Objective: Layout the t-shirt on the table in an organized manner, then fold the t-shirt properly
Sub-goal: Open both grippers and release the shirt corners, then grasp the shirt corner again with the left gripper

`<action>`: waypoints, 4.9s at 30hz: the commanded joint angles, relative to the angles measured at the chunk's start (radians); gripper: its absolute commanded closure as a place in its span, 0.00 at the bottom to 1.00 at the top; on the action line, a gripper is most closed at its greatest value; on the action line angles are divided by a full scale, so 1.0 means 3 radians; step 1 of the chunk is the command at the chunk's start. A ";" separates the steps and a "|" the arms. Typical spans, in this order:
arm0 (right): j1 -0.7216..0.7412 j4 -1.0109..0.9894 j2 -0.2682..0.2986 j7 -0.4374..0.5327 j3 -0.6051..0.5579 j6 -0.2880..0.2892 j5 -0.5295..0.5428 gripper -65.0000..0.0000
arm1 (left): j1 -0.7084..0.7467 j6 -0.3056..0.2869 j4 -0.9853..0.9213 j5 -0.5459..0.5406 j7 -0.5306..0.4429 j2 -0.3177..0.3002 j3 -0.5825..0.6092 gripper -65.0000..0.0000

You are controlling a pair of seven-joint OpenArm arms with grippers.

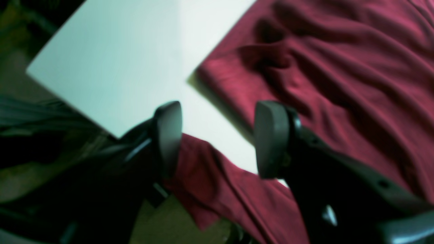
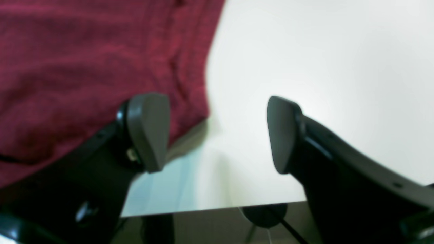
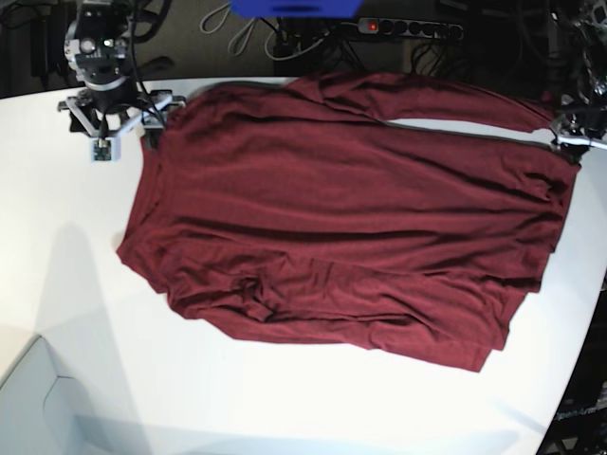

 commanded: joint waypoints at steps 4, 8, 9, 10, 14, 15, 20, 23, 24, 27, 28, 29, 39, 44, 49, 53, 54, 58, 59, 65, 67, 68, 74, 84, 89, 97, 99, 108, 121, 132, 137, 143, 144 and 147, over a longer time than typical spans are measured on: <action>-0.0166 0.0064 0.0017 0.0066 -0.0147 0.0000 0.0006 0.31 | -0.0097 0.0015 -0.0134 -0.0008 -0.0074 -0.0113 -0.0108 0.49; -0.0263 0.0064 0.0017 0.0071 -0.0260 0.0000 0.0006 0.31 | -0.0051 0.0015 -0.0016 -0.0008 -0.0038 -0.0087 -0.0103 0.49; -0.0273 0.0064 0.0017 0.0071 -0.0275 0.0000 0.0006 0.31 | 0.0016 0.0015 0.0030 -0.0008 -0.0033 -0.0082 -0.0103 0.49; -0.0273 0.0064 0.0017 0.0071 -0.0290 0.0000 0.0006 0.31 | 0.0082 0.0015 0.0081 -0.0008 -0.0033 -0.0082 -0.0098 0.49; -0.0289 0.0059 0.0017 0.0071 -0.0290 0.0000 0.0006 0.31 | 0.0338 0.0015 0.0281 -0.0013 -0.0033 -0.0010 -0.0108 0.49; -0.0284 0.0059 0.0017 0.0071 -0.0290 0.0000 0.0006 0.31 | 0.0409 0.0015 0.0316 -0.0013 -0.0033 0.0010 -0.0108 0.49; -0.0273 0.0054 0.0017 0.0071 -0.0285 0.0000 0.0006 0.31 | 0.0563 0.0015 0.0245 -0.0008 -0.0069 0.0051 -0.0113 0.49; -0.0263 0.0054 0.0017 0.0071 -0.0306 0.0000 0.0006 0.31 | 0.0553 0.0015 0.0081 -0.0008 -0.0074 0.0051 -0.0108 0.49; -0.0263 0.0054 0.0017 0.0071 -0.0306 0.0000 0.0006 0.31 | 0.0507 0.0015 0.0055 -0.0008 -0.0074 0.0056 -0.0103 0.49; -0.0258 0.0054 0.0017 0.0071 -0.0306 0.0000 0.0006 0.31 | 0.0399 0.0015 -0.0006 -0.0008 -0.0074 0.0061 -0.0098 0.49; -0.0258 0.0054 0.0017 0.0071 -0.0306 0.0000 0.0006 0.31 | 0.0369 0.0015 -0.0042 -0.0008 -0.0074 0.0061 -0.0098 0.49; -0.0258 0.0054 0.0017 0.0071 -0.0306 0.0000 0.0006 0.31 | 0.0343 0.0015 -0.0083 -0.0008 -0.0069 0.0061 -0.0098 0.49; -0.0253 0.0048 0.0027 0.0071 -0.0285 0.0000 0.0006 0.31 | 0.0123 0.0015 -0.0395 0.0084 -0.0069 0.0031 0.0096 0.49; -0.0253 0.0043 0.0033 0.0071 -0.0285 0.0000 0.0006 0.31 | 0.0016 0.0015 -0.0384 0.0329 -0.0074 0.0097 0.0086 0.60; -0.0253 0.0038 0.0033 0.0071 -0.0285 0.0000 0.0006 0.31 | -0.0010 0.0015 -0.0328 0.0329 -0.0074 0.0118 0.0071 0.77; -0.0248 0.0038 0.0033 0.0071 -0.0280 0.0000 0.0006 0.31 | -0.0112 0.0015 -0.0303 0.0329 -0.0074 0.0118 0.0071 0.77; -0.0248 0.0038 0.0033 0.0071 -0.0280 0.0000 0.0006 0.31 | -0.0133 0.0015 -0.0308 0.0329 -0.0074 0.0112 0.0071 0.77; -0.0207 0.0038 0.0033 0.0066 -0.0280 0.0000 0.0006 0.31 | -0.0209 0.0015 -0.0297 0.0329 -0.0074 0.0102 0.0066 0.77; -0.0207 0.0033 0.0033 0.0066 -0.0280 0.0000 0.0001 0.31 | -0.0230 0.0015 -0.0297 0.0329 -0.0074 0.0102 0.0066 0.77; -0.0207 0.0033 0.0038 0.0066 -0.0280 0.0000 0.0001 0.31 | -0.0266 0.0015 -0.0190 0.0329 -0.0074 0.0107 -0.0067 0.77; -0.0207 0.0033 0.0038 0.0066 -0.0280 0.0000 0.0001 0.31 | -0.0266 0.0015 -0.0108 0.0329 -0.0074 0.0112 -0.0124 0.77; -0.0207 0.0033 0.0038 0.0066 -0.0280 0.0000 0.0001 0.31 | -0.0276 0.0015 -0.0077 0.0329 -0.0074 0.0107 -0.0134 0.77; -0.0140 0.0033 0.0038 0.0041 -0.0280 0.0000 0.0001 0.31 | -0.0506 0.0015 -0.0190 0.0339 -0.0074 0.0097 -0.0139 0.77; -0.0140 0.0033 0.0089 0.0046 -0.0280 0.0000 0.0001 0.31 | -0.0598 0.0020 -0.0267 0.0339 -0.0048 0.0097 -0.0134 0.77; -0.0140 0.0033 0.0089 0.0056 -0.0280 0.0000 0.0001 0.31 | -0.0639 0.0025 -0.0267 0.0636 -0.0038 0.0112 -0.0134 0.76; -0.0135 0.0033 0.0089 0.0061 -0.0280 0.0000 0.0001 0.31 | -0.0711 0.0025 -0.0267 0.0784 -0.0038 0.0128 -0.0129 0.43; -0.0084 0.0033 0.0089 0.0041 -0.0280 0.0000 0.0001 0.31 | -0.0716 0.0025 -0.0267 0.0779 -0.0038 0.0128 -0.0129 0.44; -0.0069 0.0033 0.0089 0.0036 -0.0280 0.0000 0.0001 0.31 | -0.0608 0.0020 -0.0318 0.0779 -0.0033 0.0128 -0.0144 0.34; 0.0003 0.0028 0.0089 0.0036 -0.0285 0.0000 0.0001 0.31 | -0.0716 0.0025 -0.0446 0.0790 -0.0074 0.0389 -0.0134 0.20; 0.0008 0.0028 0.0155 0.0036 -0.0280 0.0000 0.0001 0.31 | -0.1012 0.0025 -0.0957 0.0790 -0.0074 0.0312 -0.0129 0.20; 0.0054 0.0023 0.0160 0.0036 -0.0280 0.0000 0.0001 0.31 | -0.1017 0.0020 -0.0952 0.0790 -0.0074 0.0312 -0.0129 0.22; 0.0054 0.0007 0.0160 0.0051 -0.0280 0.0000 0.0001 0.31 | -0.1084 0.0020 -0.0967 0.0790 -0.0079 0.0312 -0.0129 0.58; 0.0054 0.0007 0.0160 0.0056 -0.0280 0.0000 0.0001 0.31 | -0.1084 0.0020 -0.0967 0.0790 -0.0079 0.0312 -0.0129 0.61; 0.0059 0.0007 0.0160 0.0061 -0.0280 0.0000 0.0001 0.31 | -0.1089 0.0020 -0.0967 0.0790 -0.0079 0.0312 -0.0129 0.62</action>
